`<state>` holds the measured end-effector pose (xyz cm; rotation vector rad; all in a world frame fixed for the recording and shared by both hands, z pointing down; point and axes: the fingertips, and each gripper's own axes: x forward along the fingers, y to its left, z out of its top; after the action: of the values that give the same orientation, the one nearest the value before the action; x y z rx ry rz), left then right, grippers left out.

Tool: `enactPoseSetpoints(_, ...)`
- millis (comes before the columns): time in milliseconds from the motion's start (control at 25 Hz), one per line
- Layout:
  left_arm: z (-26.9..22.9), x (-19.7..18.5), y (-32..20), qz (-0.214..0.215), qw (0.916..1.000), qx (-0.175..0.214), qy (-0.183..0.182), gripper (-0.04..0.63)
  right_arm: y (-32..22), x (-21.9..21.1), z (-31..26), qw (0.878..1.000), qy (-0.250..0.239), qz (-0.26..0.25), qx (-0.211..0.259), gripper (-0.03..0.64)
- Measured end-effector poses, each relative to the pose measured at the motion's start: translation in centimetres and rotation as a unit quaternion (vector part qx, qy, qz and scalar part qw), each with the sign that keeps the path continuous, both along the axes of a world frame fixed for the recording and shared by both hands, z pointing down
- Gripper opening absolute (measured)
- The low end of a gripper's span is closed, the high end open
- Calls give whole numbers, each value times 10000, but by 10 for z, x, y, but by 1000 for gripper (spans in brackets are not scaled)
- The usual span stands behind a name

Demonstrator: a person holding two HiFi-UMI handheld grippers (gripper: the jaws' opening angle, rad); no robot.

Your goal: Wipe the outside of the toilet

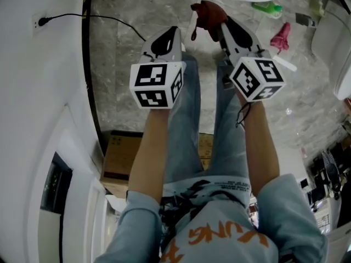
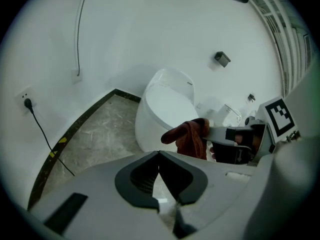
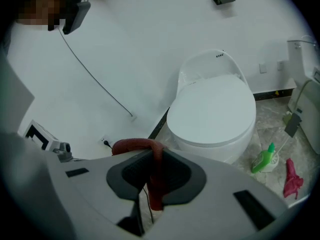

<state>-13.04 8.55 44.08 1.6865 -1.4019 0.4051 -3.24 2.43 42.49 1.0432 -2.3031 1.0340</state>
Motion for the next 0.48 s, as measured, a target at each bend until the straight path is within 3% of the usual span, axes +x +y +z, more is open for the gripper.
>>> enactPoseSetpoints(200, 35, -22, 6, -109, 9998, -171, 4, -6, -14, -21, 35, 9991, -98, 409, -98, 54)
enactPoseSetpoints(480, 65, -23, 11, 39, 9994, -332, 81, -6, -25, -33, 80, 9959, -80, 824, -354, 54)
